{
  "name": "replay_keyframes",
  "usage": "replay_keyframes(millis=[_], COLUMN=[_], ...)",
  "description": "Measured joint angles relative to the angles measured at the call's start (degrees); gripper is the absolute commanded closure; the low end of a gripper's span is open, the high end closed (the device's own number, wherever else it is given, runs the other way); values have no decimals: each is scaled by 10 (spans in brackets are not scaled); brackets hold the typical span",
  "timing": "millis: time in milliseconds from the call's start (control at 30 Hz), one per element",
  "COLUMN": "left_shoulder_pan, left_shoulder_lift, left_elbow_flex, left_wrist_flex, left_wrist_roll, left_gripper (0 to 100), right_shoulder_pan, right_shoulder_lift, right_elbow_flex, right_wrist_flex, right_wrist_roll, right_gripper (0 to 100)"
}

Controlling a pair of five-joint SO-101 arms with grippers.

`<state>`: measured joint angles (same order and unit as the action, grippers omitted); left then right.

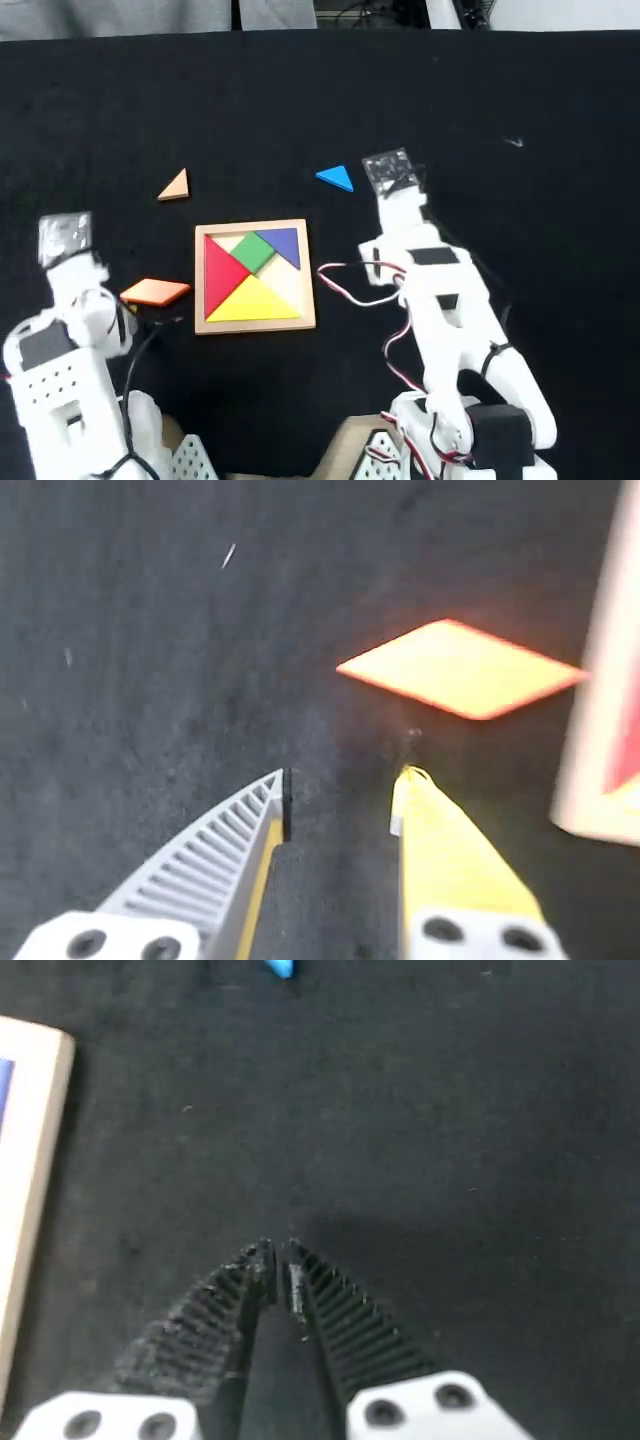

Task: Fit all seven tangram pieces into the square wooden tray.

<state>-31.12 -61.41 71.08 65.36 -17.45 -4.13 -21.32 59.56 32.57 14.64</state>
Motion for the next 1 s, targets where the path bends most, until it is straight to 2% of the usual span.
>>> replay_keyframes(millis=[133, 333, 667, 733, 833, 1000], left_shoulder_pan=[58, 71, 93, 112, 141, 156], left_shoulder_lift=[48, 193, 352, 381, 439, 546], left_elbow_flex=[-118, -215, -341, -369, -411, -473], left_wrist_flex=[59, 69, 69, 69, 66, 52], left_wrist_roll=[-18, -4, 149, 173, 208, 284], left_gripper=[812, 812, 814, 852, 974, 936], right_shoulder_pan=[23, 23, 24, 24, 24, 24], right_shoulder_lift=[0, 0, 0, 4, 21, 48], right_elbow_flex=[11, 11, 20, 20, 18, 3], right_wrist_flex=[-30, -34, -62, -64, -63, -47], right_wrist_roll=[-1, -1, -1, -1, -1, -1], right_gripper=[987, 987, 987, 987, 987, 987])
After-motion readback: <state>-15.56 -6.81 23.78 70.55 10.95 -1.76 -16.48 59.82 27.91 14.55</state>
